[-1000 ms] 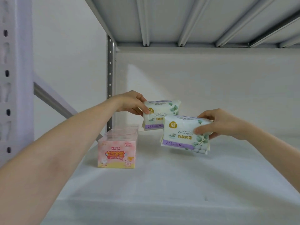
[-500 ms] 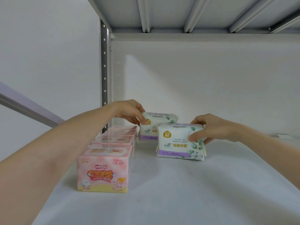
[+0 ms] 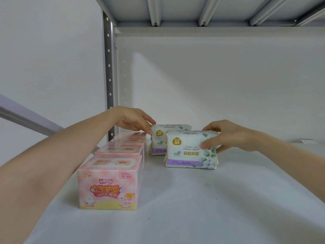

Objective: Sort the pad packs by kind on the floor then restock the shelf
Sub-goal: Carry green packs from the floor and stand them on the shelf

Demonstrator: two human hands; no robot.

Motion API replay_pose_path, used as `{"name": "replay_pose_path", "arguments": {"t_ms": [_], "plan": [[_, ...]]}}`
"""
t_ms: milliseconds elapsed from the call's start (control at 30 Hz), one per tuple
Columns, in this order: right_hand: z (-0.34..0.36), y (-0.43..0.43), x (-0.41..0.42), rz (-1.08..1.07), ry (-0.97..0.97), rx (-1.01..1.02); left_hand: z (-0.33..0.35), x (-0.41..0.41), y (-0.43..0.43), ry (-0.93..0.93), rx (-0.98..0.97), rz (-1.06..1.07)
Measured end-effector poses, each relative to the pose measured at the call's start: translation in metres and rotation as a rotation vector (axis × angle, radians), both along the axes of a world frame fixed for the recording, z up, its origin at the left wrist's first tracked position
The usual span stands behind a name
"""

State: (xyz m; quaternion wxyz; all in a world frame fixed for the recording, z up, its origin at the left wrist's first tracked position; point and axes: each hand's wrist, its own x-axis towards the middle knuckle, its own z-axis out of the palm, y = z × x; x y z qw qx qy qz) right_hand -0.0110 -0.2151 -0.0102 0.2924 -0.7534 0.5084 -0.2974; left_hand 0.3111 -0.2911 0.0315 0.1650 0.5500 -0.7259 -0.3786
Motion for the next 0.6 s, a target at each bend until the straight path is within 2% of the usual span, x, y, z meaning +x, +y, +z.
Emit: {"name": "replay_pose_path", "arguments": {"t_ms": [167, 333, 600], "plan": [[-0.002, -0.002, 0.017, -0.014, -0.048, 0.035, 0.006, 0.006, 0.013, -0.038, 0.047, -0.054], [-0.001, -0.002, 0.034, 0.035, -0.097, 0.081, 0.005, 0.002, 0.023, -0.153, 0.097, -0.169], [-0.007, -0.010, 0.045, 0.092, -0.114, 0.093, 0.002, 0.002, 0.027, -0.121, 0.074, -0.160]]}}
